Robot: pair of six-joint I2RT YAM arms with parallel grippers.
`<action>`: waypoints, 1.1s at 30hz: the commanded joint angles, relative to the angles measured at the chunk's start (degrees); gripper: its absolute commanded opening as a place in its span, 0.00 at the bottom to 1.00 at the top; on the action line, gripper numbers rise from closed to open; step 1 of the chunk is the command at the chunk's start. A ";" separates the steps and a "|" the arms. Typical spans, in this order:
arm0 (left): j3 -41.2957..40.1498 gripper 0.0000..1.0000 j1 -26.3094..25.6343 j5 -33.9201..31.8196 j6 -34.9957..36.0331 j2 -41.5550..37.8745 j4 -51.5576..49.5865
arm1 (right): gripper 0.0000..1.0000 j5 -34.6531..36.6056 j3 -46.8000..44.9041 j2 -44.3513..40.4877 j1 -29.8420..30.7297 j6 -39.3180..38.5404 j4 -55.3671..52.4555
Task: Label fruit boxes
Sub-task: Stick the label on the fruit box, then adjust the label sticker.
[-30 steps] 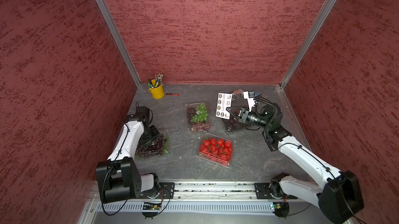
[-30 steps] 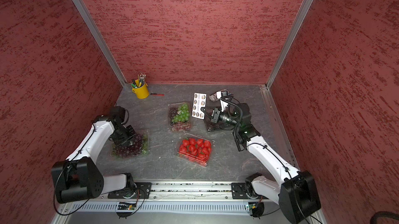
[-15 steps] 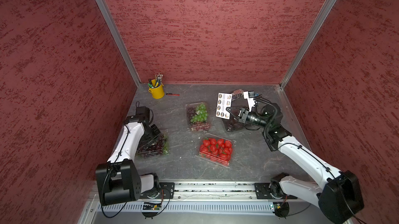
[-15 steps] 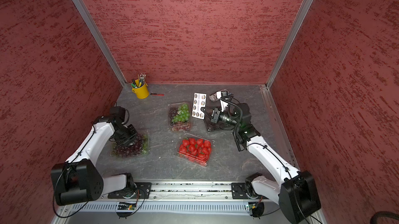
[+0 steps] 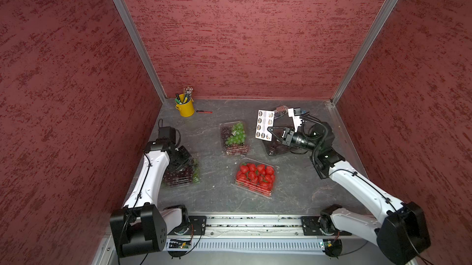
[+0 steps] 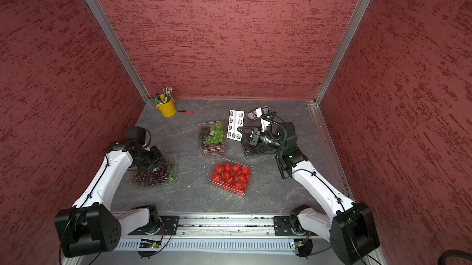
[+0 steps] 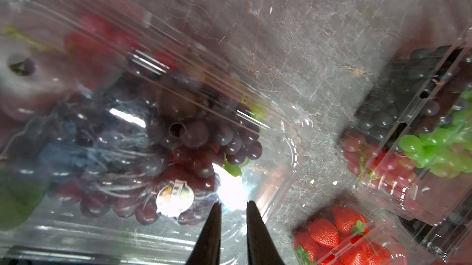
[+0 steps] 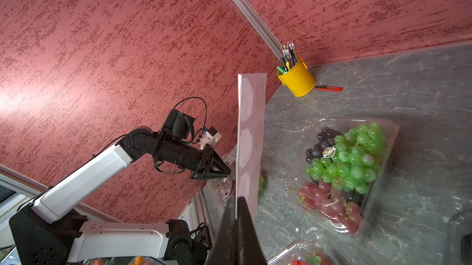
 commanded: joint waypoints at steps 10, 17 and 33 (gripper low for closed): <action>6.42 0.42 -12.45 13.92 -8.03 -5.17 13.11 | 0.00 -0.51 1.85 2.23 -0.24 2.13 4.87; 9.40 0.57 -18.54 23.85 -15.17 -4.25 30.80 | 0.00 -1.81 4.62 5.81 -0.33 6.78 10.65; 12.39 0.72 -26.75 39.02 -26.87 4.48 65.76 | 0.00 -5.17 11.61 16.53 -0.33 28.13 36.98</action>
